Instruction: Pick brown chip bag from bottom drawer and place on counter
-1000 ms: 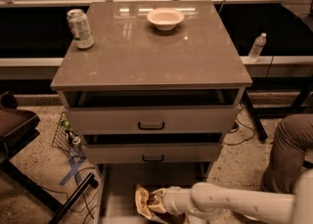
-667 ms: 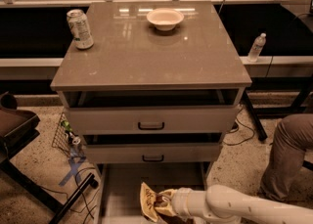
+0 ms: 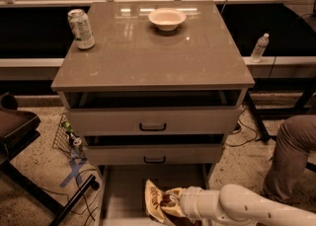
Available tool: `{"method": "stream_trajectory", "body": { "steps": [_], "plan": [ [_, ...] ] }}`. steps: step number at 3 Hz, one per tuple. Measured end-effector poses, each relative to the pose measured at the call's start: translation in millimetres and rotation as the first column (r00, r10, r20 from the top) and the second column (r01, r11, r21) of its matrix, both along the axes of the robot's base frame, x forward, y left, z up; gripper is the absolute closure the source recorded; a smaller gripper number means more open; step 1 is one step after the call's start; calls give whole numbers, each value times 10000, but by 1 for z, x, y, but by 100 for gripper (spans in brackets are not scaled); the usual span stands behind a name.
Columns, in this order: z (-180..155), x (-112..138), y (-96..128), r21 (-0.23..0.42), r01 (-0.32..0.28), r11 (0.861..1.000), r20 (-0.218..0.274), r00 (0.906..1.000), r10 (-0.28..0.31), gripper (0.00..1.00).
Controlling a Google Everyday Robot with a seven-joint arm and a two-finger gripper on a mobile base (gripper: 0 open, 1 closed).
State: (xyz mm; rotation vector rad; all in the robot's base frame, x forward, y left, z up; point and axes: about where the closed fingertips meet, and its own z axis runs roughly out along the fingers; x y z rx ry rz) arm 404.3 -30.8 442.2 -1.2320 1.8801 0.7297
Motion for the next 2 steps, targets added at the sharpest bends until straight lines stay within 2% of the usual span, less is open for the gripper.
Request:
{"method": "stream_trajectory", "body": {
  "steps": [1,2],
  "plan": [
    [17,15,0,516,-82,9986,-55,9999,85,100],
    [80,19,-10,1200,356,9921,-393,9987,-310,100]
  ]
}}
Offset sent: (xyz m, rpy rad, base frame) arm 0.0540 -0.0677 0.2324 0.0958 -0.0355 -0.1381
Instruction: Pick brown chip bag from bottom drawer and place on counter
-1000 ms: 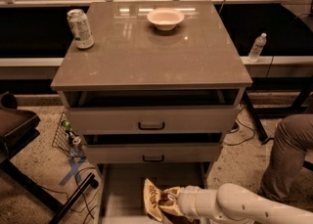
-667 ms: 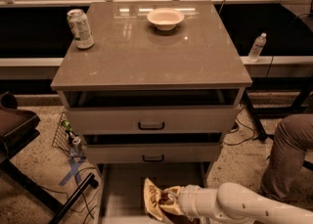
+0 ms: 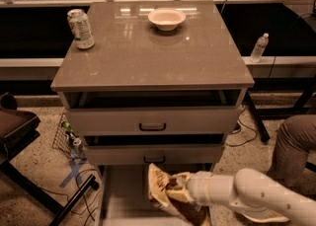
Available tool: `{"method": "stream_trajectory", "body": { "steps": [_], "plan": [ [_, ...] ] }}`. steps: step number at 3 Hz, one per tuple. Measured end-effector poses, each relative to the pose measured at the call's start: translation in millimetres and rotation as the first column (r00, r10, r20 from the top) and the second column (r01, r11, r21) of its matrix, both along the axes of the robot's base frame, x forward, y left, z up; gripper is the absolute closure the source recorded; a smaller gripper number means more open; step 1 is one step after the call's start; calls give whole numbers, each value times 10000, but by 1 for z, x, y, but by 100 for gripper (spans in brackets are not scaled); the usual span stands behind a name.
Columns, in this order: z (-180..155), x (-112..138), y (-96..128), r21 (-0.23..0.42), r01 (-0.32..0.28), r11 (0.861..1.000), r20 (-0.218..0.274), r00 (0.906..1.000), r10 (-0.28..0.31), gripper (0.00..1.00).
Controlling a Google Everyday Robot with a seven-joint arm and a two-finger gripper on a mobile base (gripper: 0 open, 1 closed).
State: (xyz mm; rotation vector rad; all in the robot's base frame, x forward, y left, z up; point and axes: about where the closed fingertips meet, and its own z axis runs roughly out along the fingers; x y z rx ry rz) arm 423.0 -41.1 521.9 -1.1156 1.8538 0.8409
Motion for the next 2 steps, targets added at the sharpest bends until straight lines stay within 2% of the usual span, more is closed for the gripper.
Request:
{"method": "stream_trajectory", "body": {
  "steps": [1,2],
  "plan": [
    [123,12,-20,-36,983,9951,386,9944,-981,100],
    [206,24,-30,-484,1538,9869,1094,9829,-1478,100]
  ]
}}
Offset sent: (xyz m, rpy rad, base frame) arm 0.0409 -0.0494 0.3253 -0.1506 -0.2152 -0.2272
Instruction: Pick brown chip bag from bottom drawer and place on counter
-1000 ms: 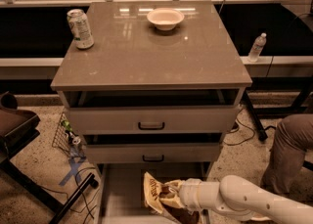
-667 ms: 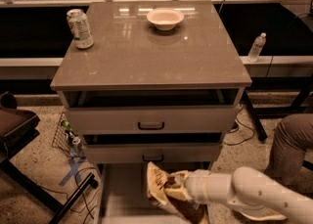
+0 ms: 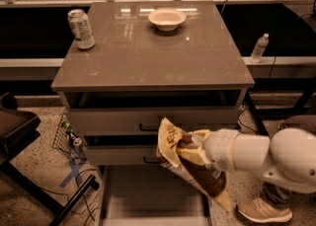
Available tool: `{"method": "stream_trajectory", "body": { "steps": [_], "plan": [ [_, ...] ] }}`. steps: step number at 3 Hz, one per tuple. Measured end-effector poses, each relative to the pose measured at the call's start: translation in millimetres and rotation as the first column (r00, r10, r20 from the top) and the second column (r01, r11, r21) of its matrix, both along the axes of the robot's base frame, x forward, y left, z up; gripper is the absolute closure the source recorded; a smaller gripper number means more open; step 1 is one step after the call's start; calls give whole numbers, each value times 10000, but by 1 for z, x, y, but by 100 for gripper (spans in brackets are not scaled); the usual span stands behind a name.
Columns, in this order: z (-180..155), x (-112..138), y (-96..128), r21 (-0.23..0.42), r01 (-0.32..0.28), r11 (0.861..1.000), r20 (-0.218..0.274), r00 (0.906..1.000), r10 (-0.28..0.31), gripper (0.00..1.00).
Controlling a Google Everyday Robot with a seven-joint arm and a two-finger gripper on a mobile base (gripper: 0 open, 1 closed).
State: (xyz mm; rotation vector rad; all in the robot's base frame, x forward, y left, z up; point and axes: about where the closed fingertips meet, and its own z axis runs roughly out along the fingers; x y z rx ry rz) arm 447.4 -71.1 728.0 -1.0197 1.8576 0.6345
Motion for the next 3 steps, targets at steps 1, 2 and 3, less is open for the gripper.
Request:
{"method": "stream_trajectory", "body": {
  "steps": [1,2,3],
  "plan": [
    [102,33,4,-793,341,9963,749,9968,-282,100],
    [155,51,20,-1181,485,9918,1209,9921,-341,100],
    [155,51,20,-1181,485,9918,1209,9921,-341,100]
  ]
}}
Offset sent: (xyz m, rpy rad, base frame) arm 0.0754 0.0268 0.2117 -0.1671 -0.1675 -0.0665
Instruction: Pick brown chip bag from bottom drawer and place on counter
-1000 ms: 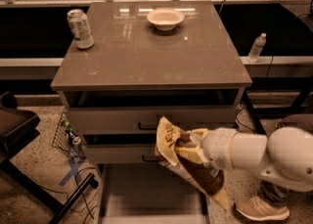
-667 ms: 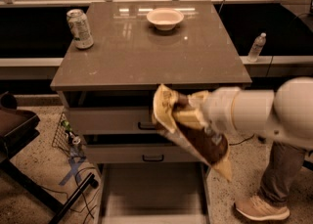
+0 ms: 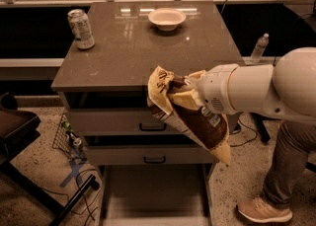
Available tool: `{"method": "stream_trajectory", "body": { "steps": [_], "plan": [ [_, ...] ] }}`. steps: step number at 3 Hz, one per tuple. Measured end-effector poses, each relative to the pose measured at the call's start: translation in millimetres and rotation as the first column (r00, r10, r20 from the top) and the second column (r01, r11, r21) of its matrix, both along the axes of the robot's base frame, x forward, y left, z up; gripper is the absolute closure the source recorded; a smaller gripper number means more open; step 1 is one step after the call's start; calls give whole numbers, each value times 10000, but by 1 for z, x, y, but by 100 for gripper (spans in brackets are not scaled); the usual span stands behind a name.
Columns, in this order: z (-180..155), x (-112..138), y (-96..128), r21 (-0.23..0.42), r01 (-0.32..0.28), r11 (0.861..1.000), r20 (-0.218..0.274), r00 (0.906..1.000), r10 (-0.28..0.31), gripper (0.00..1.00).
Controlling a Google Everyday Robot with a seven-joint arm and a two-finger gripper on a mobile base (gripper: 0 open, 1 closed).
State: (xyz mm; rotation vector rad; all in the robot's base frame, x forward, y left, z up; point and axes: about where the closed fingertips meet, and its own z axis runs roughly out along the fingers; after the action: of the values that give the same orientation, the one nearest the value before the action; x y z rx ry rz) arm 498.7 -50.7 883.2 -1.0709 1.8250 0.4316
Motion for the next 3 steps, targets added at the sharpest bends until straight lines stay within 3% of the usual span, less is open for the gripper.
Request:
{"method": "stream_trajectory", "body": {
  "steps": [1,2,3],
  "plan": [
    [52,33,5,-572,-530,9970,815,9950,576,100],
    [85,70,4,-1656,-1092,9801,1122,9853,1287,100],
    [86,115,-4,-2933,-1672,9413,851,9761,2000,100]
  ]
}}
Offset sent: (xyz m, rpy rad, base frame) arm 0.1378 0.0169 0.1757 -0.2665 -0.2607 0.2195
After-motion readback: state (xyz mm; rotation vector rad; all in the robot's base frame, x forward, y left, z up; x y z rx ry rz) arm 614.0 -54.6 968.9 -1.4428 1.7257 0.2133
